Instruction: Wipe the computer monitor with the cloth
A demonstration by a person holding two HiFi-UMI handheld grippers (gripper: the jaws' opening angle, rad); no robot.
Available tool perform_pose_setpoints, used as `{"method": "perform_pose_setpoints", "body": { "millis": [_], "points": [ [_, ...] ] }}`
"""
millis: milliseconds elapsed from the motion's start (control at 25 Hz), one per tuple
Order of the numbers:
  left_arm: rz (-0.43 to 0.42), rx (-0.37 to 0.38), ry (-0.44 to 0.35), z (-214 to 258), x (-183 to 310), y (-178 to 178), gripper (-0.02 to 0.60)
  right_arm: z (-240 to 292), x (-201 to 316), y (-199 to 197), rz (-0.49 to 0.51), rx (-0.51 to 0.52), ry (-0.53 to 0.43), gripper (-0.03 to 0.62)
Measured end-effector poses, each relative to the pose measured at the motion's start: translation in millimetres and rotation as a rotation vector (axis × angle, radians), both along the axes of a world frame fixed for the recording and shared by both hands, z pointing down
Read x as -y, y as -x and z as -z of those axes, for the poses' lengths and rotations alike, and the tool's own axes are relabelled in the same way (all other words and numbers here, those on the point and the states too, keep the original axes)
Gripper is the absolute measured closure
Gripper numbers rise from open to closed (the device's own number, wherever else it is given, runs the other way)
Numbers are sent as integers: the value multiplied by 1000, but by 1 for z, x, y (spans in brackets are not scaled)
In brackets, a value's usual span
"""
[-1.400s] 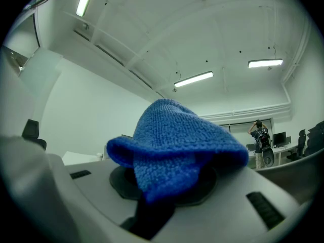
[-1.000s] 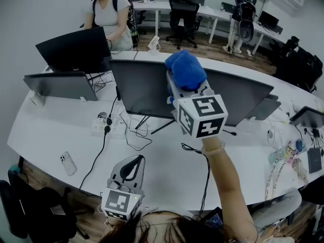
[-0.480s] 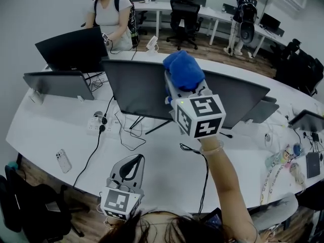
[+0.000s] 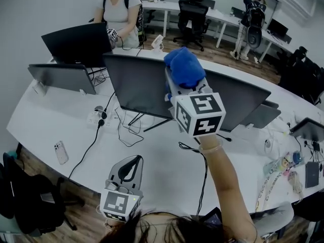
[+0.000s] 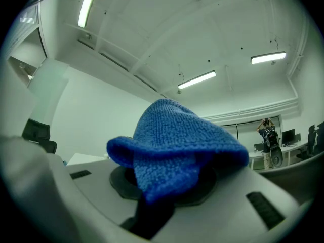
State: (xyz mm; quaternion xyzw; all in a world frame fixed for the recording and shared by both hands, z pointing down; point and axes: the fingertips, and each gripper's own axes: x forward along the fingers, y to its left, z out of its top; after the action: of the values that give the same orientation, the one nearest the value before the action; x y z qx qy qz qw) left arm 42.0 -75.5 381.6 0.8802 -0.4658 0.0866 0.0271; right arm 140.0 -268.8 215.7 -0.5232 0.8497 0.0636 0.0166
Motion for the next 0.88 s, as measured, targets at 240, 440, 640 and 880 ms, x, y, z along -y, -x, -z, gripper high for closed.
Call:
{"method": "perform_pose_setpoints", "body": {
  "millis": [240,440,640,880],
  "points": [
    [-31,-3,42,2,-3,-4,572,-2,-3,-3,-19,3,-1,494],
    [-85,1,-7,8,4,1,572,-3,-2,-10,-59,15,9,494],
    [-127,11,14,9,9,6,572,-4,-2,-14,-108,-5,9,494],
    [-179,-1,26,13,16,3,572,-6,-2,-22,-159,-9,15,494]
  ]
}}
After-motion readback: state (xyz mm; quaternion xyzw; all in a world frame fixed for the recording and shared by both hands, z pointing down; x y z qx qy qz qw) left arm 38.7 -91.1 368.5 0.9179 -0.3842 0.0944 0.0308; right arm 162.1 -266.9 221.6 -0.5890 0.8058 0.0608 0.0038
